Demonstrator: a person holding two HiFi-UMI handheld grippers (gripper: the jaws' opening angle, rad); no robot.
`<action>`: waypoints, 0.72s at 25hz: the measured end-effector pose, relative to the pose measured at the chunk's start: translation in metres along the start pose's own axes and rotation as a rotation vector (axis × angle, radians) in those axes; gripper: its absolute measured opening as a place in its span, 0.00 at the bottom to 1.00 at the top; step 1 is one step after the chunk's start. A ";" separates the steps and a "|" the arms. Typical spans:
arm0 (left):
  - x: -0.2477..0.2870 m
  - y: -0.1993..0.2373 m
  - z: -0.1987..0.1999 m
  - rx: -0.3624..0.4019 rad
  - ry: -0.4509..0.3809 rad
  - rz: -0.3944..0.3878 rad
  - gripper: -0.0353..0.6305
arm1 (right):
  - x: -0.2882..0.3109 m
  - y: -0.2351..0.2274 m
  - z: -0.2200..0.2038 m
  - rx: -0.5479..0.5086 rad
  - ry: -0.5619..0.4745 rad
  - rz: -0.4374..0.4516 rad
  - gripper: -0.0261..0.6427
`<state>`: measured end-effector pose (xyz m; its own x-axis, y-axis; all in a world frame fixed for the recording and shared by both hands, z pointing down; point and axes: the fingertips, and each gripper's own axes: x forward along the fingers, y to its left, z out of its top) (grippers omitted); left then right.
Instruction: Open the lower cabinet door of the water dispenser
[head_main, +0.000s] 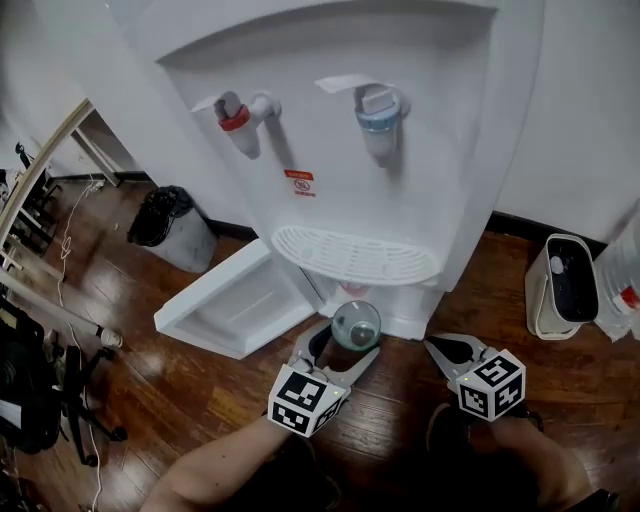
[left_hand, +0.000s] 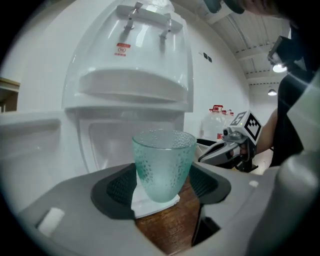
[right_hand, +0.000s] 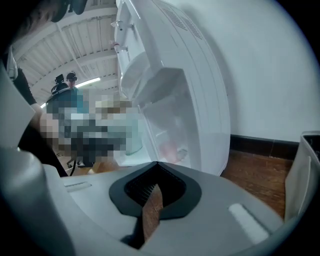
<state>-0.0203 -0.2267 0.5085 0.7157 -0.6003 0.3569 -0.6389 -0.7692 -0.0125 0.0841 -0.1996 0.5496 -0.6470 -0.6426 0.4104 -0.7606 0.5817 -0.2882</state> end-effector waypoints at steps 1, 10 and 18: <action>-0.008 -0.002 0.008 0.007 -0.004 -0.006 0.55 | -0.005 0.005 0.006 -0.003 -0.005 0.005 0.04; -0.089 -0.008 0.074 0.022 -0.039 -0.025 0.55 | -0.046 0.038 0.076 -0.061 -0.047 0.019 0.04; -0.155 -0.003 0.119 0.028 -0.104 0.009 0.55 | -0.065 0.082 0.144 -0.154 -0.087 0.065 0.04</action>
<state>-0.0959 -0.1574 0.3415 0.7363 -0.6256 0.2580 -0.6384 -0.7686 -0.0418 0.0560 -0.1820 0.3753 -0.7020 -0.6379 0.3167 -0.7040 0.6888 -0.1732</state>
